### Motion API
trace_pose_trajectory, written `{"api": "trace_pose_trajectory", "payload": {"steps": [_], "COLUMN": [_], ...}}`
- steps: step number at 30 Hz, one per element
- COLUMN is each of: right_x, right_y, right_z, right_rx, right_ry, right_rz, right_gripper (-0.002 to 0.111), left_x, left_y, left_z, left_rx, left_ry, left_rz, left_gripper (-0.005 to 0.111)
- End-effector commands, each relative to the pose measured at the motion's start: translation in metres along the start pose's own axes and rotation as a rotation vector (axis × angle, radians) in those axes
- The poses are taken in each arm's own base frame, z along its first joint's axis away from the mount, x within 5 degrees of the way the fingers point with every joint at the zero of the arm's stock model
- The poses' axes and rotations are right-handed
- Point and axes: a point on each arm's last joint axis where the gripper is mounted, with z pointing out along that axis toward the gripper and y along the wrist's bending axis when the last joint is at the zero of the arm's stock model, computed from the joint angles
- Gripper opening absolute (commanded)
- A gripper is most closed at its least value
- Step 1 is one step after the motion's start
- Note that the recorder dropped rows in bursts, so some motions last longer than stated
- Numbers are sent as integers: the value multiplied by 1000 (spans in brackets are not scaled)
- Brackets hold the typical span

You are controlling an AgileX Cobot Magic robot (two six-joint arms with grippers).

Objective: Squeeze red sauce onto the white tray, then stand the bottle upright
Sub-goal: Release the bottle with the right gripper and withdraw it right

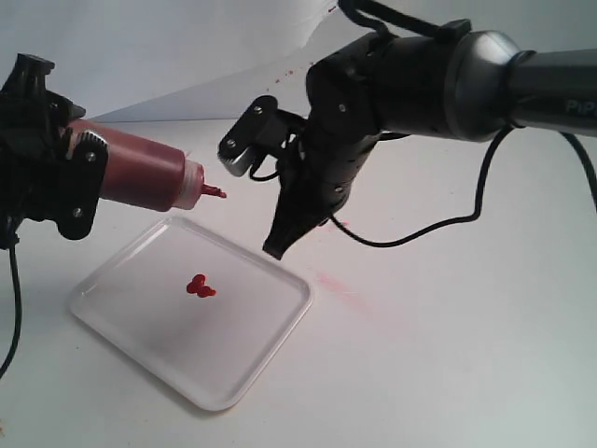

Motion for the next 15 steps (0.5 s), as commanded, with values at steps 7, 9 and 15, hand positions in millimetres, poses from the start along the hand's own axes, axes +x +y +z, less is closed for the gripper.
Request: {"api": "trace_pose_trajectory", "payload": {"steps": [7, 9, 15], "right_x": [41, 48, 71], "right_y": [-69, -81, -113], "right_z": [-1, -1, -4], "right_rx": [-86, -113, -99], "right_ry": [10, -9, -23], "right_rz": [406, 491, 612], "right_gripper": [0, 0, 0], "left_x": [-12, -13, 3], "left_y": [5, 5, -3], "left_z": [-4, -3, 9], "left_rx": [23, 40, 70], "left_ry": [-180, -275, -393], "left_rz": [-562, -661, -948], "left_gripper": [0, 0, 0]}}
